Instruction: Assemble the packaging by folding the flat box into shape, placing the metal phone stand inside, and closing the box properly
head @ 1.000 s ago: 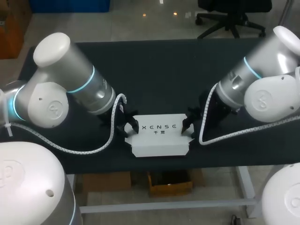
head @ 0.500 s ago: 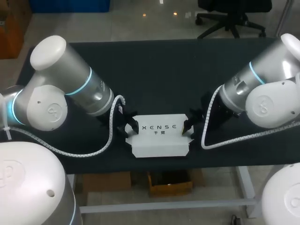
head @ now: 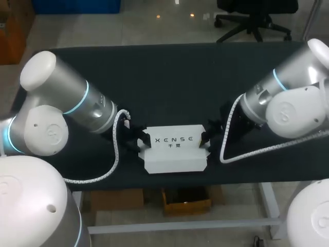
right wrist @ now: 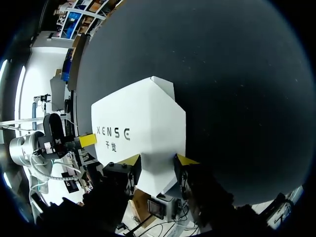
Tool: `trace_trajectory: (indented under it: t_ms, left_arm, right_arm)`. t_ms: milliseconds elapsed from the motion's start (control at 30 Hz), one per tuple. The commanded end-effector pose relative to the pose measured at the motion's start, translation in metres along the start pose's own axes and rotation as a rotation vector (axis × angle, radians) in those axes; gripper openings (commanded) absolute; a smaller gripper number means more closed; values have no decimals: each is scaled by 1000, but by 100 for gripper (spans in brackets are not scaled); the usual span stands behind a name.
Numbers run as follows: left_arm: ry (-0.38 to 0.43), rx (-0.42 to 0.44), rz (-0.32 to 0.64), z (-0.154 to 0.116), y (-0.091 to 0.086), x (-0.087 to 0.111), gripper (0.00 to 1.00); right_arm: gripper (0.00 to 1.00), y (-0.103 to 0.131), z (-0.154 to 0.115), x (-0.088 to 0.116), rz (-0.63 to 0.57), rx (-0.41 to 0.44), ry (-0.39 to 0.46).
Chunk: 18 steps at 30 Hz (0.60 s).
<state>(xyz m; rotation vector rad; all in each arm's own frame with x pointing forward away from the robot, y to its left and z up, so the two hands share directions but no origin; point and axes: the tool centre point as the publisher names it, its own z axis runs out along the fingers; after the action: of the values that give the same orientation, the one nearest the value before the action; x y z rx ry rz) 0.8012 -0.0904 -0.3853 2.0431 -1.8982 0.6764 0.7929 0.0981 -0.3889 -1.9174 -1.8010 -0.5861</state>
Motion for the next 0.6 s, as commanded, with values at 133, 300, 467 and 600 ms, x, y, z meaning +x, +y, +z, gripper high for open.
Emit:
trace_trajectory:
  t_ms: [133, 300, 467, 600]
  left_arm:
    - [39, -9, 20, 7, 2, -6, 49]
    - [45, -13, 28, 5, 0, -3, 49]
    - [49, -14, 40, 2, 0, 0, 48]
    - [61, -19, 44, 1, 0, 1, 48]
  right_arm:
    - [42, 4, 4, -1, -3, 9, 14]
    - [41, 5, 5, -1, -4, 12, 12]
    - [41, 5, 7, -2, -2, 16, 12]
    - [41, 5, 7, -3, 0, 19, 15]
